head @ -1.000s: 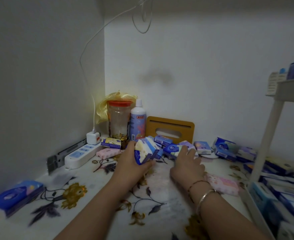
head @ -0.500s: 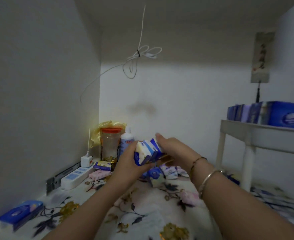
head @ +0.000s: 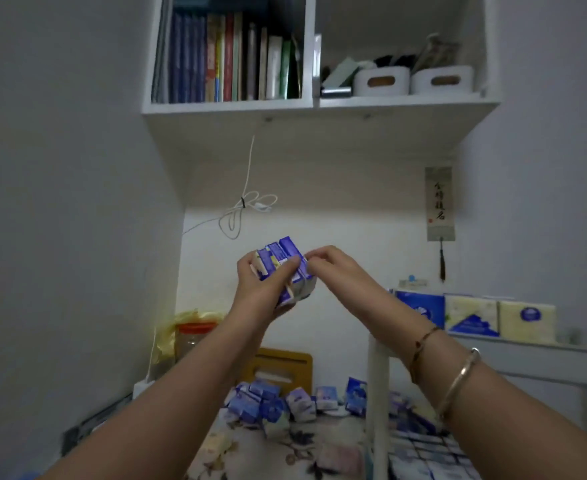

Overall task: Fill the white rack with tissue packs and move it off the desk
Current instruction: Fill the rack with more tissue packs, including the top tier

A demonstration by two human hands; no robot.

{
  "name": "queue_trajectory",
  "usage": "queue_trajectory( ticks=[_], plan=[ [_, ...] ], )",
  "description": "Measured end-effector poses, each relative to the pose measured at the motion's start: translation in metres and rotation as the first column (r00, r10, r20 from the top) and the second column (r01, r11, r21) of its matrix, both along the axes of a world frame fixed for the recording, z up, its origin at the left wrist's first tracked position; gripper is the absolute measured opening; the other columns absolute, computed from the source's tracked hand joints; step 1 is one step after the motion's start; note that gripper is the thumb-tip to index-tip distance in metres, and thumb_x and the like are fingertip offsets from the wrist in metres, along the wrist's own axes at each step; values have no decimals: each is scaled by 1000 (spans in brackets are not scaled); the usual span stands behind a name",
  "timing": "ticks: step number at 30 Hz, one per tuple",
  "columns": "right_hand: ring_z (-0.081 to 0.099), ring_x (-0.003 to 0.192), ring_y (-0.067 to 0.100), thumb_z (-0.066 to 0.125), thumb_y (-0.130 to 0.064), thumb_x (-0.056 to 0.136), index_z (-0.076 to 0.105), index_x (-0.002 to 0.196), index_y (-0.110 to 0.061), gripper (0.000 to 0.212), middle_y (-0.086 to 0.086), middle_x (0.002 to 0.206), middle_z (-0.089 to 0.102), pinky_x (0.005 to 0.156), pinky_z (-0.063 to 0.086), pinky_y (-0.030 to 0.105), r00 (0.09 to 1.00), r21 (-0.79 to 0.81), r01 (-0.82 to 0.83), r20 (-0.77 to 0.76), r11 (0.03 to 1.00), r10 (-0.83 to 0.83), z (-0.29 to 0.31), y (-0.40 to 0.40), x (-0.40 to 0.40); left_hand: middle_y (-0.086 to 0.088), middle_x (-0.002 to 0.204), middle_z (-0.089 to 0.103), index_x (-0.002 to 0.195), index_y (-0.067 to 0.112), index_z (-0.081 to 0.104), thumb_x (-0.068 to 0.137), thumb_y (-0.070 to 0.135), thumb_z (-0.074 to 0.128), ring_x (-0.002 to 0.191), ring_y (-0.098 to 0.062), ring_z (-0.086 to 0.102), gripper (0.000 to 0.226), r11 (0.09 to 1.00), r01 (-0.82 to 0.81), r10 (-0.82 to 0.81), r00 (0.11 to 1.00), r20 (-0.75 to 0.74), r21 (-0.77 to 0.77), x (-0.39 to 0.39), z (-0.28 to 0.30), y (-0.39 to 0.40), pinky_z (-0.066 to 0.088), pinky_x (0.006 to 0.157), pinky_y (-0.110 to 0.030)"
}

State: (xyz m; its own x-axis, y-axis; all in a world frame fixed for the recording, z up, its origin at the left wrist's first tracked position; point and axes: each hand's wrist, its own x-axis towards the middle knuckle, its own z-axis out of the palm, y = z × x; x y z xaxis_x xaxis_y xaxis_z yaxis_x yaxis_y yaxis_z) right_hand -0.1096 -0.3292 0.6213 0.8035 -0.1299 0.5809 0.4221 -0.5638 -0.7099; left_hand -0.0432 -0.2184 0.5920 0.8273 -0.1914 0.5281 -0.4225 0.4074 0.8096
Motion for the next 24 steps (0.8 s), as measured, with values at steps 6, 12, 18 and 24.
queue_trajectory(
  ticks=[6,12,18,24],
  plan=[
    [44,100,-8,74,-21,76,32,134,-29,72,-4,123,32,69,38,-5,974,-283,116,220,952,-53,9,-27,-49,-21,114,66,130,10,45,90,24,63,97,-33,67,46,929,344,-352,936,-34,-134,-47,41,-32,54,80,-45],
    [50,98,2,71,-19,72,35,123,-27,62,-4,119,37,66,41,6,888,-156,300,407,941,-215,15,-56,-84,-23,121,63,127,0,56,93,28,58,101,-29,65,43,838,543,-544,839,-13,-56,-86,62,-75,57,75,-32],
    [56,86,5,70,-14,76,36,116,-18,53,-1,105,53,65,45,18,859,221,314,349,923,-376,27,-119,-127,-5,121,62,119,20,60,93,59,41,110,-24,61,51,854,369,-409,912,35,367,-116,71,-120,39,103,-35],
    [48,73,6,58,-2,82,34,110,-12,38,5,101,49,54,38,21,739,308,552,248,774,-626,25,-201,-166,2,132,57,122,25,58,95,60,30,116,-18,53,53,625,-456,-192,697,691,634,-114,53,-158,42,96,-35]
  ],
)
